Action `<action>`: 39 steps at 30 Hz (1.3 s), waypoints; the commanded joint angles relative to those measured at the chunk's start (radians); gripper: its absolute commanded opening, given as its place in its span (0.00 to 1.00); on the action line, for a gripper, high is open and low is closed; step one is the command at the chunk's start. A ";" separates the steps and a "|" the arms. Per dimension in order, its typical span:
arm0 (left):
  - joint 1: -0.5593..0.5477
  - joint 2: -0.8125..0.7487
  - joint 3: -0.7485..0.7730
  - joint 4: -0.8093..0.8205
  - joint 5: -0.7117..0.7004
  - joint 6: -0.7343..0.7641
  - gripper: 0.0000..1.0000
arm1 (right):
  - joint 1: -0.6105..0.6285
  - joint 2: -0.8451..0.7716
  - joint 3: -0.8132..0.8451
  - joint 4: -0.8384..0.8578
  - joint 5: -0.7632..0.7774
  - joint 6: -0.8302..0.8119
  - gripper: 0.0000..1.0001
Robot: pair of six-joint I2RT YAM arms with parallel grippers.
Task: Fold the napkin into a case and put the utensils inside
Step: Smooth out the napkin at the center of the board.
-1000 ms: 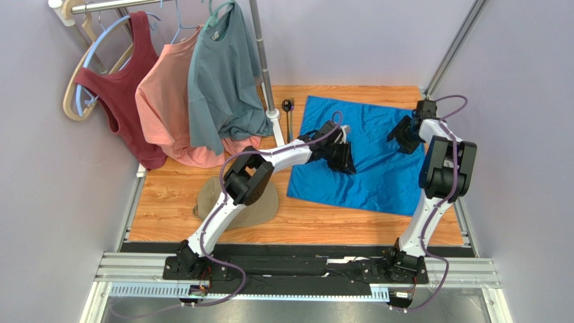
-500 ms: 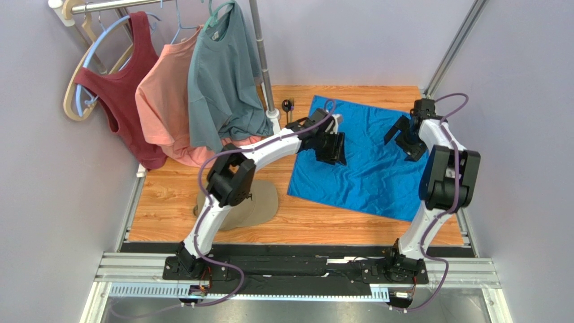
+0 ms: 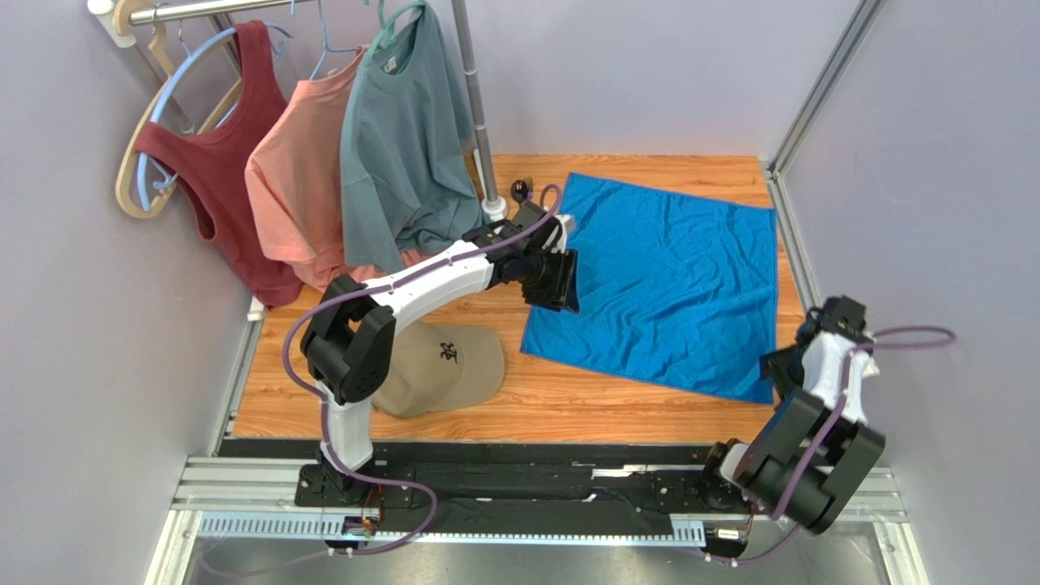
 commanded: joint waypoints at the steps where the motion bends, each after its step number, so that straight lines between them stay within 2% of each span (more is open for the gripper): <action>1: 0.011 -0.080 -0.088 0.062 0.049 -0.024 0.50 | -0.093 -0.172 -0.051 0.011 0.014 0.022 0.57; 5: 0.011 -0.115 -0.139 0.099 0.071 -0.044 0.48 | -0.094 -0.157 -0.054 0.020 0.074 0.022 0.55; 9: 0.011 -0.140 -0.173 0.115 0.060 -0.050 0.47 | -0.099 -0.082 -0.063 0.084 0.000 -0.007 0.57; 15: 0.011 -0.149 -0.170 0.119 0.045 -0.050 0.44 | -0.097 -0.066 -0.092 0.153 0.000 -0.036 0.50; 22: 0.009 -0.146 -0.172 0.127 0.039 -0.063 0.43 | -0.097 0.001 -0.091 0.181 0.009 -0.030 0.36; 30: 0.011 -0.152 -0.169 0.132 0.026 -0.065 0.43 | -0.074 0.033 -0.106 0.205 0.020 -0.013 0.36; 32: 0.011 -0.149 -0.162 0.119 0.028 -0.062 0.45 | -0.071 0.071 -0.107 0.212 0.023 -0.007 0.36; 37: 0.014 -0.192 -0.187 0.101 -0.039 -0.051 0.58 | -0.062 0.092 -0.135 0.213 0.066 0.005 0.36; 39: 0.017 -0.206 -0.202 0.093 -0.060 -0.047 0.64 | -0.062 0.092 -0.132 0.209 0.072 0.016 0.30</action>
